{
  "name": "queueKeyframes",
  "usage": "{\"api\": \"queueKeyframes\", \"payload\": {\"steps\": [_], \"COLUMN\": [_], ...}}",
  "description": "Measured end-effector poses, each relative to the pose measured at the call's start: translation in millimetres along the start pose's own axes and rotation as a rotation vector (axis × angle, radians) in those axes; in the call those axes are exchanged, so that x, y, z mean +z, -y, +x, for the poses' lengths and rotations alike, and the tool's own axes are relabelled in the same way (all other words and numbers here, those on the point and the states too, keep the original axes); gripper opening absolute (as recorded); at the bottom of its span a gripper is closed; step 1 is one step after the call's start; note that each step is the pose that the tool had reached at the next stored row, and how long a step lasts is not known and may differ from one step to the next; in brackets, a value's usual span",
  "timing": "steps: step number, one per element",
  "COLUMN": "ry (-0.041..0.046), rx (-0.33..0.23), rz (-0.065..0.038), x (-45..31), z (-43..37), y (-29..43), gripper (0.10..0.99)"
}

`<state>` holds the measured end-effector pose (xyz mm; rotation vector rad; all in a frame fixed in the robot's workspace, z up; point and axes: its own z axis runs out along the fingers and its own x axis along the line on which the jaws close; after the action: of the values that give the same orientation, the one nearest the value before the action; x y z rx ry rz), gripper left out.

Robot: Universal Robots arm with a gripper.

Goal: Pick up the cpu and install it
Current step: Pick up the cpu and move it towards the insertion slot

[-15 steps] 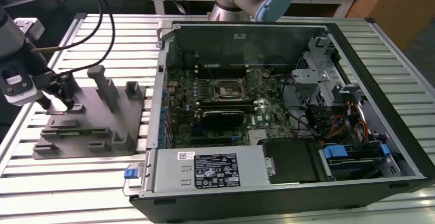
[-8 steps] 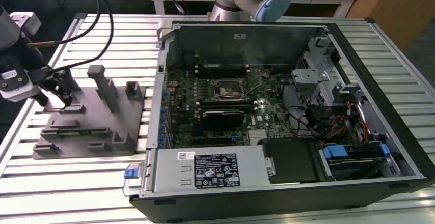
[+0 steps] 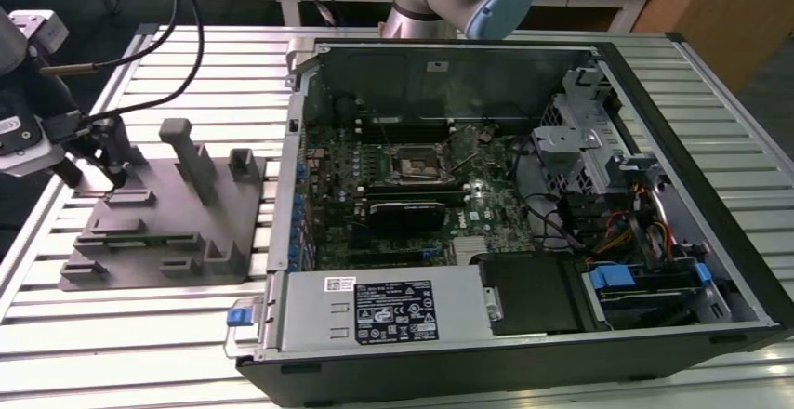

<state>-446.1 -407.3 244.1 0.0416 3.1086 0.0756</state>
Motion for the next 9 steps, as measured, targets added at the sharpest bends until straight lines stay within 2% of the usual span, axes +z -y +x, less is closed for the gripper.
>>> {"api": "queueKeyframes", "payload": {"steps": [9], "ry": [0.0], "rx": [0.0], "rz": [0.0], "x": [-14.1], "z": [-0.4], "y": [-0.7], "gripper": [0.541]}}
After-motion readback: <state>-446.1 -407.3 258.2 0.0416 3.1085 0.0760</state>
